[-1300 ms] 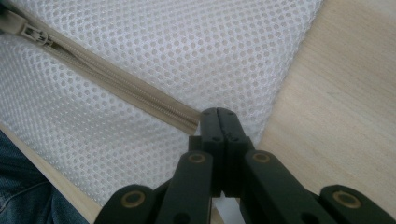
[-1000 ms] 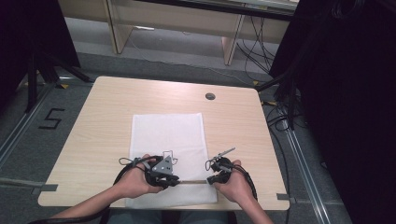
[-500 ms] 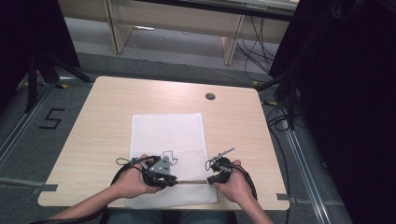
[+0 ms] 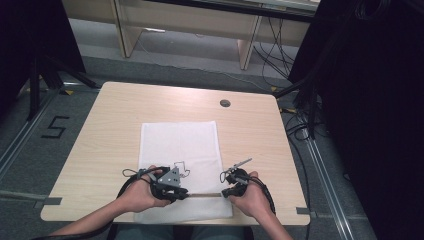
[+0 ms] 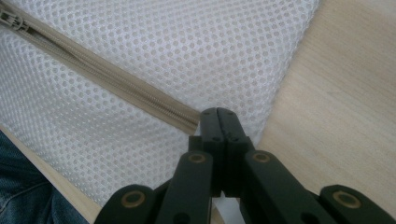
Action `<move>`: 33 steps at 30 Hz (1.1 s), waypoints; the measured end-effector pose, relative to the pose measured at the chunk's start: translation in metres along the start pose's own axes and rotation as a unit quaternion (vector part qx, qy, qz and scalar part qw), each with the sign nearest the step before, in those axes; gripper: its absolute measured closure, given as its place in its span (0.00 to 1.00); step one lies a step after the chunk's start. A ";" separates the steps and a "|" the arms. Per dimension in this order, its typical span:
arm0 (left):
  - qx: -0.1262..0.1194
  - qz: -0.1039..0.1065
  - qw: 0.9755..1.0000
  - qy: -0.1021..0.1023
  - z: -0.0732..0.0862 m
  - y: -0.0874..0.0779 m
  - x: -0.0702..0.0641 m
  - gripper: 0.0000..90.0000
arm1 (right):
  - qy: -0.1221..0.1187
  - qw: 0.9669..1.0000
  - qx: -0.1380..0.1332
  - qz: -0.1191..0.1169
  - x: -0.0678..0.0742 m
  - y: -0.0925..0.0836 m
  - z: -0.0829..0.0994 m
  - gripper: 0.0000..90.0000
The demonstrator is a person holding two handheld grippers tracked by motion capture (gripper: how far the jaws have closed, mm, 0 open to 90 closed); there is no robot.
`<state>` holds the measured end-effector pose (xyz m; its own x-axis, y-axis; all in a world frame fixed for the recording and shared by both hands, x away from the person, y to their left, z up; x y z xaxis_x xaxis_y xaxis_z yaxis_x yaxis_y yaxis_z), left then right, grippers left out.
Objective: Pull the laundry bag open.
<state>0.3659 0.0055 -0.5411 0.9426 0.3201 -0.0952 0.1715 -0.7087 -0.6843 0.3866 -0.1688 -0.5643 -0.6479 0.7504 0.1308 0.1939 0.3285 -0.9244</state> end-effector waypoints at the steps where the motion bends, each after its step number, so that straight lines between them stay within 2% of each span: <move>1: 0.001 0.000 1.000 0.000 0.001 -0.001 0.000 0.90 | 0.000 1.000 0.001 -0.001 0.000 0.000 0.000 1.00; 2: -0.001 -0.001 1.000 -0.006 0.001 0.000 -0.001 0.90 | 0.000 1.000 0.001 -0.001 0.000 0.000 0.000 1.00; 3: 0.002 -0.002 1.000 0.003 0.002 -0.002 0.001 0.90 | -0.001 1.000 0.001 -0.002 0.000 0.000 0.000 1.00; 4: -0.005 0.002 1.000 -0.007 0.001 -0.001 -0.001 0.90 | 0.000 1.000 0.001 -0.001 0.000 0.000 0.000 1.00; 6: 0.002 -0.002 1.000 0.003 0.002 -0.002 0.000 0.90 | 0.000 1.000 0.001 -0.001 0.000 0.000 0.000 1.00; 8: 0.001 0.000 1.000 -0.004 0.002 -0.003 0.000 0.90 | 0.001 1.000 0.000 0.000 0.000 0.000 0.000 1.00; 10: 0.002 0.000 1.000 0.002 0.003 -0.004 0.001 0.90 | 0.001 1.000 0.000 0.000 0.000 0.000 0.000 1.00; 13: -0.003 0.001 1.000 -0.010 0.004 -0.005 0.001 0.90 | 0.002 1.000 0.000 0.000 0.000 0.000 0.000 1.00; 15: 0.005 -0.002 1.000 0.001 0.005 -0.006 0.002 0.90 | 0.002 1.000 0.000 0.000 0.000 0.000 0.000 1.00; 16: -0.003 0.001 1.000 -0.009 0.004 -0.006 0.001 0.90 | 0.002 1.000 0.000 0.000 0.000 0.000 0.000 1.00; 17: -0.001 0.001 1.000 -0.007 0.004 -0.006 0.001 0.90 | 0.006 1.000 0.001 -0.002 0.001 0.000 0.000 1.00; 23: -0.002 0.002 1.000 -0.007 0.004 -0.006 0.000 0.90 | 0.003 1.000 -0.001 0.000 0.000 0.000 0.000 1.00; 24: -0.001 0.002 1.000 -0.007 0.004 -0.006 0.000 0.90 | -0.012 1.000 -0.007 -0.003 -0.002 0.001 -0.001 1.00; 28: -0.001 0.002 1.000 -0.009 0.005 -0.007 0.001 0.90 | -0.012 1.000 -0.007 -0.004 -0.001 0.001 -0.001 1.00; 29: 0.003 0.000 1.000 0.000 0.006 -0.009 0.002 0.90 | -0.012 1.000 -0.007 -0.004 -0.001 0.001 -0.001 1.00; 30: -0.004 0.003 1.000 -0.011 0.006 -0.009 0.001 0.90 | -0.013 1.000 -0.009 -0.005 -0.001 0.001 -0.001 1.00; 33: -0.002 -0.002 1.000 -0.005 0.008 -0.010 0.002 0.90 | -0.013 1.000 -0.009 -0.004 -0.001 0.001 -0.001 1.00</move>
<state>0.3636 0.0180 -0.5397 0.9389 0.3292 -0.1005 0.1760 -0.7100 -0.6818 0.3887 -0.1686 -0.5652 -0.6681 0.7330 0.1283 0.2015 0.3441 -0.9171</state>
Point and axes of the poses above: each handheld gripper's, and its own axes: y roughly forward along the jaws, z roughly out of its underside, x roughly to its left, the point moved 9 cm from there along y, roughly forward along the jaws, and after that the axes turned 4 degrees about -y, right-handed, at the moved point
